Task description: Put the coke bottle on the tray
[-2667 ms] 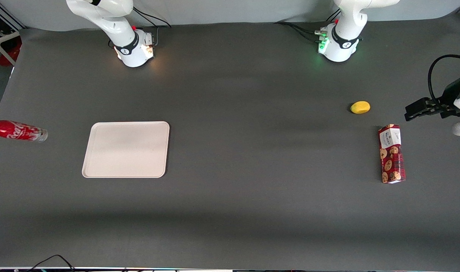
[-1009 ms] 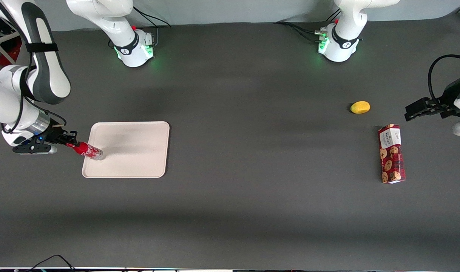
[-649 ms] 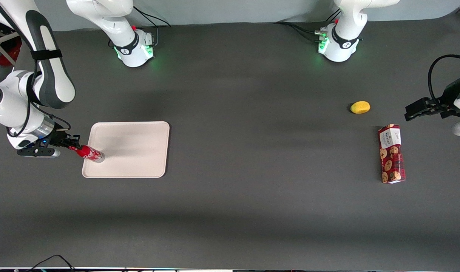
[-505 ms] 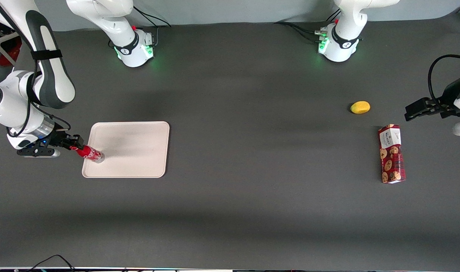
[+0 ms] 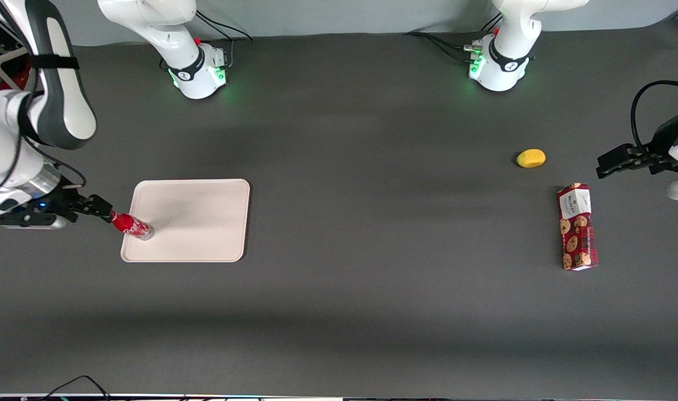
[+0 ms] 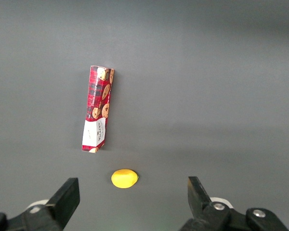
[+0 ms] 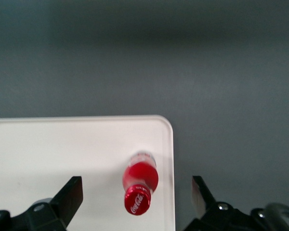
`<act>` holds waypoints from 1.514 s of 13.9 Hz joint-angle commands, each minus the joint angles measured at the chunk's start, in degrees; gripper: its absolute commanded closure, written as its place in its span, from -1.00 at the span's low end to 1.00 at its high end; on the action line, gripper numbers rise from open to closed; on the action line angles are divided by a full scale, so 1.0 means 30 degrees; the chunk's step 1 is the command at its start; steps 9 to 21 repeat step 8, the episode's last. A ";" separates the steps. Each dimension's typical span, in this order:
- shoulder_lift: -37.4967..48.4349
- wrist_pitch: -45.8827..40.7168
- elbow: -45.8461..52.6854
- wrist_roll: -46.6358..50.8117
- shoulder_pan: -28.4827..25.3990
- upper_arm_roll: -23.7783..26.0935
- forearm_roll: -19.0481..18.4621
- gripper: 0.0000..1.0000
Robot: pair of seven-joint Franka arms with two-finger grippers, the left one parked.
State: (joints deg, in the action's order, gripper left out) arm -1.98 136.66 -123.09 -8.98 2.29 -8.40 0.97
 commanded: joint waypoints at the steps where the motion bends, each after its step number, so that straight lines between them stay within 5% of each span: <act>1: 0.0688 -0.4222 0.2872 0.0795 -0.0031 0.0688 -0.0235 -1.00; 4: 0.0601 -0.9359 0.6948 0.2637 -0.0031 0.2033 -0.0264 -1.00; 8: 0.0718 -1.0977 0.8421 0.3109 -0.0032 0.2594 -0.0235 -1.00; 21: 0.0718 -1.0977 0.8421 0.3109 -0.0032 0.2594 -0.0235 -1.00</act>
